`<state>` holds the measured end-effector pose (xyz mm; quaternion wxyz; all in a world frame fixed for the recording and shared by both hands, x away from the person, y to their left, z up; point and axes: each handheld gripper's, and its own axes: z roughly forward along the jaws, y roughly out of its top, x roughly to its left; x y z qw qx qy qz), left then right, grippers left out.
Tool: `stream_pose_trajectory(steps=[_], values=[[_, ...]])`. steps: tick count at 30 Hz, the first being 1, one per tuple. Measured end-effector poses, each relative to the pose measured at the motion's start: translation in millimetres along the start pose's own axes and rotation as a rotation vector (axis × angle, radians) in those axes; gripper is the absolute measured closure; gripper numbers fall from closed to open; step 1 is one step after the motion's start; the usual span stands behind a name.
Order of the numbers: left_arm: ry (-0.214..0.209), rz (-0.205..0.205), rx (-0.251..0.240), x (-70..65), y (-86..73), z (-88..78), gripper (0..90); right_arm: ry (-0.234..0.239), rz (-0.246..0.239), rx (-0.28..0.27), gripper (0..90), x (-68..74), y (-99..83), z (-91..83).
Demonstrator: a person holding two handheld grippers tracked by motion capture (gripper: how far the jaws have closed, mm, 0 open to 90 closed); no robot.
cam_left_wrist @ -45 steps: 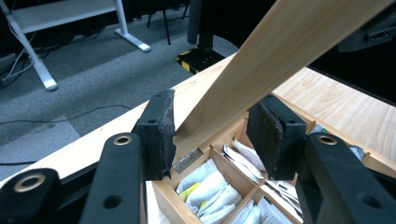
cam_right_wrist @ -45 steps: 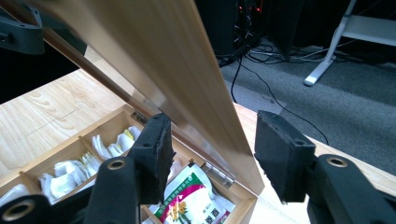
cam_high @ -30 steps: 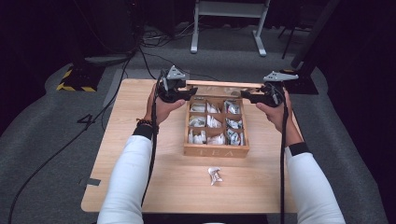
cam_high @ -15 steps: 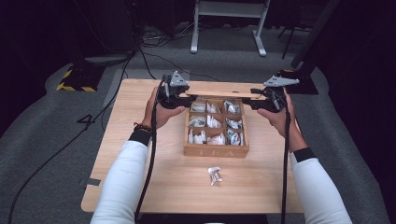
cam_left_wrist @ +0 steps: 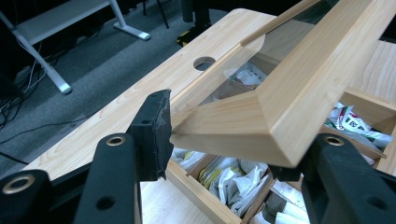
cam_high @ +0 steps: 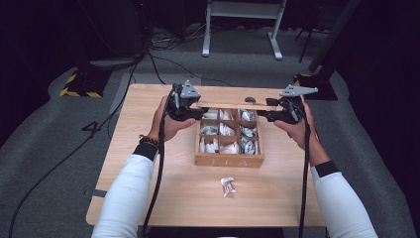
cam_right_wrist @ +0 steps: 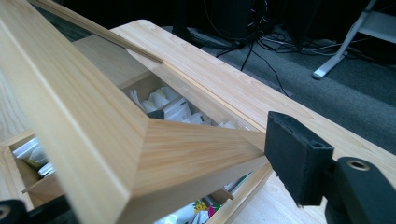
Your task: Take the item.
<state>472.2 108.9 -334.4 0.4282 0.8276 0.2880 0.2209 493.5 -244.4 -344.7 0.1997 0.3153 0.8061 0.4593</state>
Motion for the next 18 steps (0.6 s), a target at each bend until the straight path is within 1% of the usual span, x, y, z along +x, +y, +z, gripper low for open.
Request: stream_pose_trajectory(steps=[1, 4, 7, 11, 14, 18], values=[[-0.002, -0.001, 0.002, -0.2, -0.2, -0.9, 48.2, 0.006, 0.004, 0.0, 37.4, -0.2, 0.0, -1.1], [-0.005, 0.002, 0.008, -0.9, -1.2, -2.3, 47.1, 0.004, 0.002, 0.006, 36.8, 0.0, -2.1, -3.1], [-0.005, 0.004, 0.021, -2.2, -2.7, -3.0, 44.2, 0.003, -0.001, 0.013, 35.3, 0.8, -4.5, -4.5], [-0.006, -0.005, 0.021, -2.9, -5.7, -4.7, 42.2, -0.009, -0.007, 0.019, 35.8, 3.6, -6.6, -6.0], [-0.016, -0.007, 0.021, -5.3, -8.3, -5.3, 42.2, -0.007, -0.007, 0.018, 35.3, 4.8, -9.8, -7.5], [-0.024, 0.002, 0.021, -8.8, -10.7, -5.6, 42.2, 0.0, -0.01, 0.021, 35.5, 7.1, -13.3, -9.4]])
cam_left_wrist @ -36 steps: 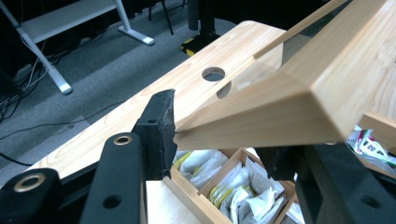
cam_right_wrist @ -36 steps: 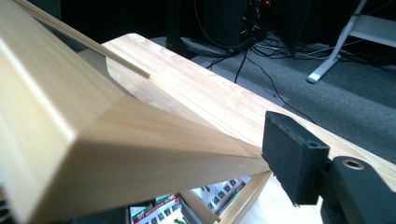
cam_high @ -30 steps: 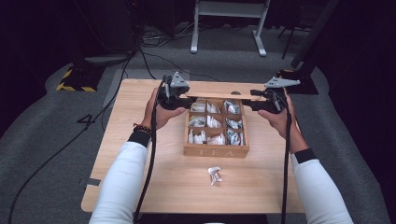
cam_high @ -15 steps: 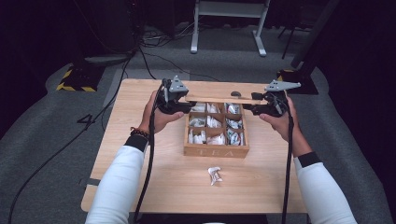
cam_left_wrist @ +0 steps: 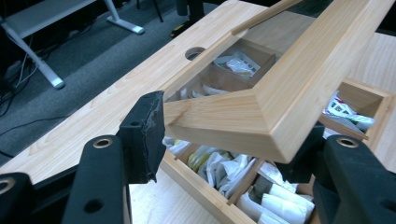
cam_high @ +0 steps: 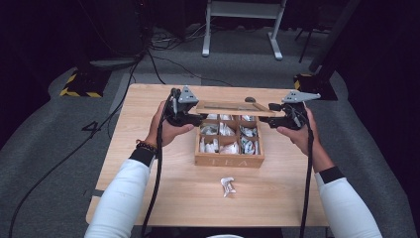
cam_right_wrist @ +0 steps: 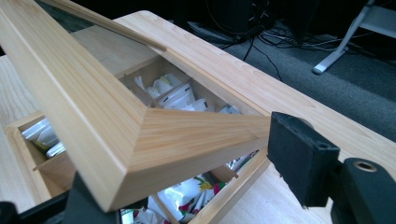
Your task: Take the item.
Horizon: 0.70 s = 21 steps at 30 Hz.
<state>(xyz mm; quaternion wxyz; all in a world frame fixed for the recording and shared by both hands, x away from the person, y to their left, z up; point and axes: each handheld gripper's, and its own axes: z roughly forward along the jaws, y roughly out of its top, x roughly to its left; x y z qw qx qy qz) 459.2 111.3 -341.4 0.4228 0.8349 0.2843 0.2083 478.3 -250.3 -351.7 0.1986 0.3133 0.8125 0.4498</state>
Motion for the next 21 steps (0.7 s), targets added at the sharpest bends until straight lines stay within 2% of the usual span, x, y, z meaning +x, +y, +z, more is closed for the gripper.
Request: stream_pose_trajectory(steps=[3, 5, 21], values=[[-0.001, 0.004, -0.003, -2.0, -1.4, -0.5, 42.6, 0.026, -0.011, -0.01, 37.5, 1.5, -1.3, -2.9], [0.001, 0.011, 0.003, -3.0, -2.1, -0.7, 42.8, 0.023, -0.033, -0.007, 38.1, 3.4, -1.7, -3.9], [-0.009, 0.031, 0.022, -11.9, -15.3, -1.6, 40.7, 0.038, -0.039, 0.003, 33.0, 15.5, -13.4, -8.9]])
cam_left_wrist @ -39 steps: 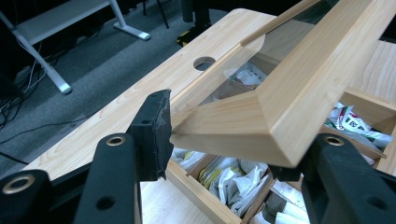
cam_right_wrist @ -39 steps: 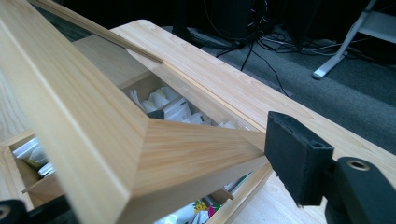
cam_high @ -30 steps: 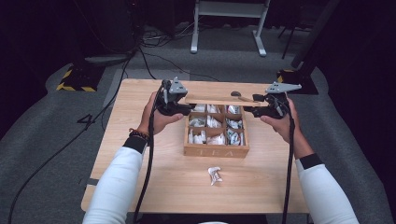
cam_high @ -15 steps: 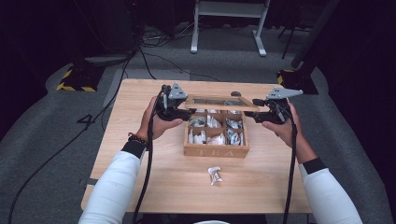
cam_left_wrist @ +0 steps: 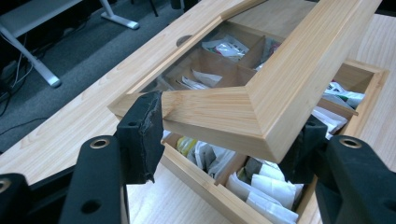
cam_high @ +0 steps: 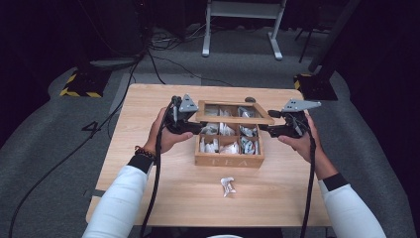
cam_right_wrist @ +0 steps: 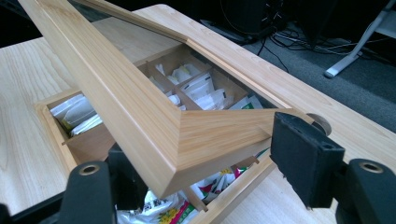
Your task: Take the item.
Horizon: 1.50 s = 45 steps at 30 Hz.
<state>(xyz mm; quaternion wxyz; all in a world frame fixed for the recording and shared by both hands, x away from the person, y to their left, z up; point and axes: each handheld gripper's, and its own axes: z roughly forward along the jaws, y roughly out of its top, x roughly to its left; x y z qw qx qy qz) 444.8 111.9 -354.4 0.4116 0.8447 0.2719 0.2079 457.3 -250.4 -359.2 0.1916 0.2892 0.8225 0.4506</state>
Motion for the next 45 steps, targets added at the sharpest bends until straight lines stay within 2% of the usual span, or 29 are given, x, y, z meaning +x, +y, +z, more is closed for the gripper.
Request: stream_pose_trajectory(steps=[9, 25, 45], values=[[-0.021, -0.021, -0.011, -4.4, -11.9, -1.0, 40.0, 0.0, -0.029, 0.008, 30.9, 8.5, -6.4, -3.0], [-0.025, 0.003, 0.011, -12.2, -22.7, -1.7, 39.1, 0.015, -0.039, 0.005, 29.7, 19.5, -17.3, -8.9], [-0.057, 0.015, 0.055, -20.6, -40.5, 1.0, 37.4, 0.053, -0.042, 0.042, 26.0, 27.3, -34.8, -7.2]])
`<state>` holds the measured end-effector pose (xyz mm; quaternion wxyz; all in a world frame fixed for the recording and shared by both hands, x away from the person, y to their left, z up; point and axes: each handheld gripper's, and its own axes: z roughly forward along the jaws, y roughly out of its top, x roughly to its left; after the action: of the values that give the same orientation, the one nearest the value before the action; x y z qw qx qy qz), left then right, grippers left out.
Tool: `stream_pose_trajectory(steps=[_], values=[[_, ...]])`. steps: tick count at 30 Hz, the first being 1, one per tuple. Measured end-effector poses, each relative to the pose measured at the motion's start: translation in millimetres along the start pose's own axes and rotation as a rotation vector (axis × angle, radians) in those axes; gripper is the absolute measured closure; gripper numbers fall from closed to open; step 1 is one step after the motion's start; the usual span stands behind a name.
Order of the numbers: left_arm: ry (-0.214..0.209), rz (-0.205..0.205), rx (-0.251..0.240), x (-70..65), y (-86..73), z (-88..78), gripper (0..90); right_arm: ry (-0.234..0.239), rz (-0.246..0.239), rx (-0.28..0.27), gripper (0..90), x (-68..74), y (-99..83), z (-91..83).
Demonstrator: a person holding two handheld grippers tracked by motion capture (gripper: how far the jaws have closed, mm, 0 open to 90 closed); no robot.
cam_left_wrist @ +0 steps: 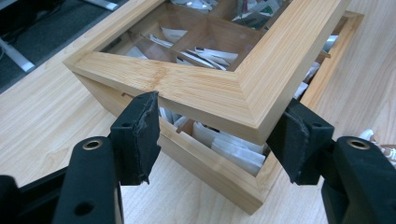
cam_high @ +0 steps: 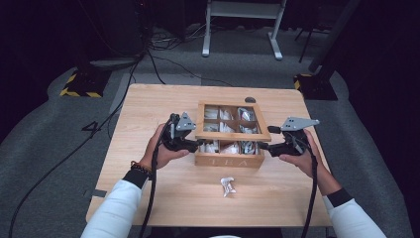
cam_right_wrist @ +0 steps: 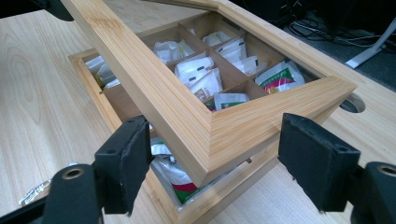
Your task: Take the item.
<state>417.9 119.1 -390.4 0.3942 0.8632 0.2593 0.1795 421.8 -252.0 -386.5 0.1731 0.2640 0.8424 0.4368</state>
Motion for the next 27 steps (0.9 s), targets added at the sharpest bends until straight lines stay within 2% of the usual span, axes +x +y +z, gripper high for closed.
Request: stream_pose_trajectory(steps=[19, 27], values=[[-0.017, 0.004, 0.031, -3.5, -12.8, 8.3, 36.2, -0.001, 0.002, 0.037, 23.7, 4.6, -12.8, 7.3], [-0.025, -0.007, 0.03, -4.3, -17.2, 11.1, 36.2, -0.008, -0.003, 0.046, 23.4, 6.5, -15.5, 9.0]])
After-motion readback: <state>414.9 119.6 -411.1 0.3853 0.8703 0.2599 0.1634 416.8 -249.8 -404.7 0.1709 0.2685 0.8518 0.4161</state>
